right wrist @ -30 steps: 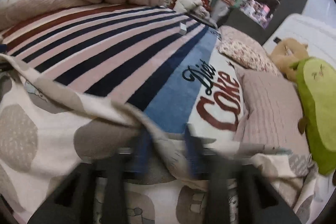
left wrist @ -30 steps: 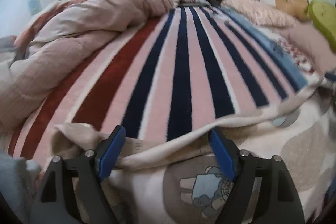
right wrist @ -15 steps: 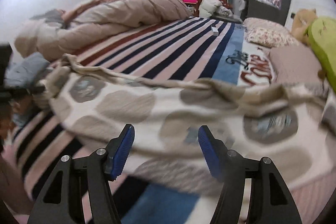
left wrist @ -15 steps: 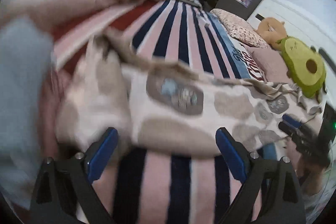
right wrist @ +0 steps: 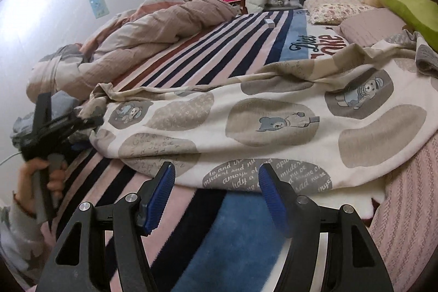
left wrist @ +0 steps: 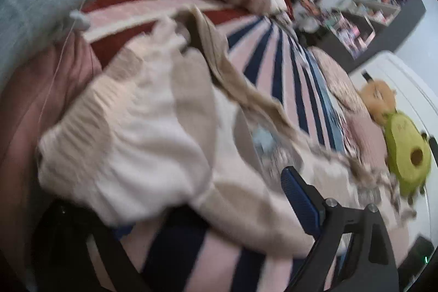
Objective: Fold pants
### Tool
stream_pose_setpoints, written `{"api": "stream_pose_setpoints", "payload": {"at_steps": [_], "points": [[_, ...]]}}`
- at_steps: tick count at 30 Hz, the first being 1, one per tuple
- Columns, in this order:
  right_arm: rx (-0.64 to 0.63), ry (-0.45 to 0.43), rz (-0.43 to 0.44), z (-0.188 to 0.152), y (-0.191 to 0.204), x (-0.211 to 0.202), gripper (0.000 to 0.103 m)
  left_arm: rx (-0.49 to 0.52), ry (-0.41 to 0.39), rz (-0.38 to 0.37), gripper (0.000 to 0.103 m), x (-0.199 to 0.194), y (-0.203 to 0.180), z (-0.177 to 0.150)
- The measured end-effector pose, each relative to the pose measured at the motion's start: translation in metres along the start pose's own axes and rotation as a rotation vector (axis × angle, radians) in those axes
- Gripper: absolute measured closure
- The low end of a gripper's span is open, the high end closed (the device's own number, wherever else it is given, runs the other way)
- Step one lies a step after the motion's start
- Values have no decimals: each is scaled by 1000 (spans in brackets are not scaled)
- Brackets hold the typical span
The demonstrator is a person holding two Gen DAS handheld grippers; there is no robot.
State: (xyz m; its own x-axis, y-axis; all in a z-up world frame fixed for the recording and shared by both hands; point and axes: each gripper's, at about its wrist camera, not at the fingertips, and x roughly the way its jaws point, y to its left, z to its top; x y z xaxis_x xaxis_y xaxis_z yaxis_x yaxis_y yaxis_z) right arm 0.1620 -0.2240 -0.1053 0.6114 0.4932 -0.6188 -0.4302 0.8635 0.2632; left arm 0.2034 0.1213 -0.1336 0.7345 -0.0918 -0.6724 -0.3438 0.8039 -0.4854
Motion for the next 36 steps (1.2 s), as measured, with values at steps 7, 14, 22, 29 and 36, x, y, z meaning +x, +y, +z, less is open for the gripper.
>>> {"api": "stream_pose_setpoints", "payload": {"at_steps": [7, 14, 22, 29, 36], "points": [[27, 0, 32, -4, -2, 11, 44, -63, -110, 85, 65, 27, 2, 22], [62, 4, 44, -8, -6, 17, 44, 105, -246, 24, 85, -10, -32, 43], [46, 11, 65, -13, 2, 2, 44, 173, -409, 83, 86, -99, -37, 77], [39, -1, 111, -12, 19, -12, 44, 215, -423, 211, 87, -161, -6, 94], [26, -18, 136, -11, 32, -23, 44, 293, -292, 220, 86, -140, -2, 84]]}}
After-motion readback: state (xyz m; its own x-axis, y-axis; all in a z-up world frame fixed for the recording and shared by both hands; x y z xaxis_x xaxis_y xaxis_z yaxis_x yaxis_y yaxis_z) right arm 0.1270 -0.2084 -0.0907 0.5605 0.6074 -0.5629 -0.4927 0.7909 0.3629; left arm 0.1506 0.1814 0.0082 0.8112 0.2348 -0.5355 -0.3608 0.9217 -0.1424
